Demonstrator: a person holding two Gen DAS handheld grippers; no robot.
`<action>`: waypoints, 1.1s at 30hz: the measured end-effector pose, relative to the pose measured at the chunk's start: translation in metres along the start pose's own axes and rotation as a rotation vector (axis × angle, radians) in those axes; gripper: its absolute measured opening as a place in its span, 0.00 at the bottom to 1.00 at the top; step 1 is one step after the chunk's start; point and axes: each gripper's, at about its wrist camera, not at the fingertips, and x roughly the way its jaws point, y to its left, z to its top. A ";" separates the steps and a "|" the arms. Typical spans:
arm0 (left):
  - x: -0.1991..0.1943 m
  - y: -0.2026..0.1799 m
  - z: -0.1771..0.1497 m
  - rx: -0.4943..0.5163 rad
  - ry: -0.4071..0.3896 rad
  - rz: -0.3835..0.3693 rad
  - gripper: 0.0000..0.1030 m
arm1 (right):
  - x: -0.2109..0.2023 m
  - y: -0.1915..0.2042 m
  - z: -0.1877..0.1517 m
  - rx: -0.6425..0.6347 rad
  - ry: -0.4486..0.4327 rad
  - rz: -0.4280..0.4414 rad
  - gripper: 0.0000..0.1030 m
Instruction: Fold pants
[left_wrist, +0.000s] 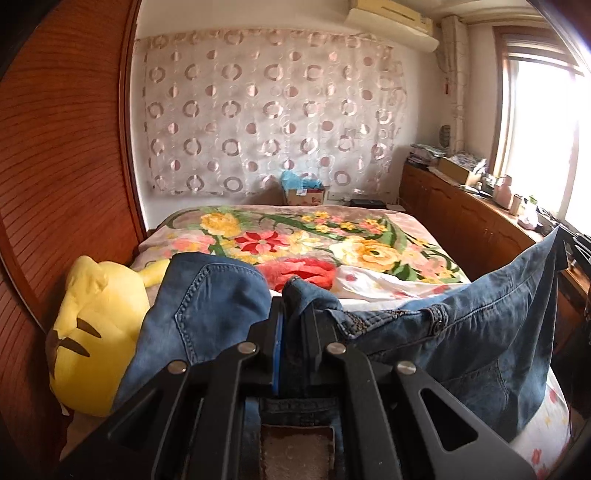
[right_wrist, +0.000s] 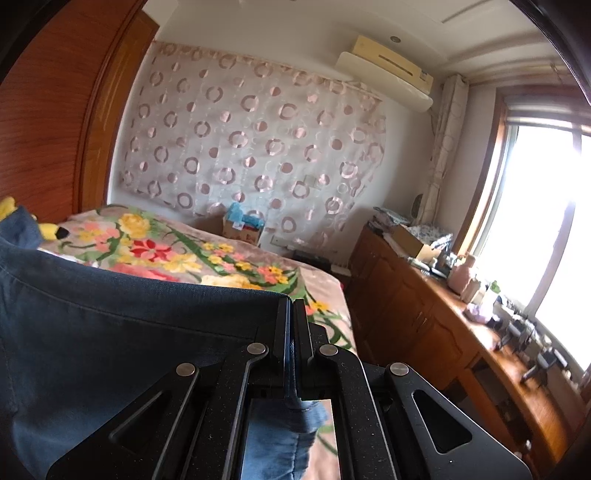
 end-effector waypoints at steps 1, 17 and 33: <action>0.008 0.002 0.000 -0.002 0.007 0.005 0.04 | 0.008 0.004 0.002 -0.016 0.004 -0.009 0.00; 0.022 0.010 -0.028 0.032 0.121 -0.005 0.25 | 0.067 0.042 -0.028 -0.015 0.214 0.059 0.48; -0.015 -0.005 -0.083 0.049 0.216 -0.129 0.56 | -0.044 0.092 -0.042 0.126 0.249 0.469 0.50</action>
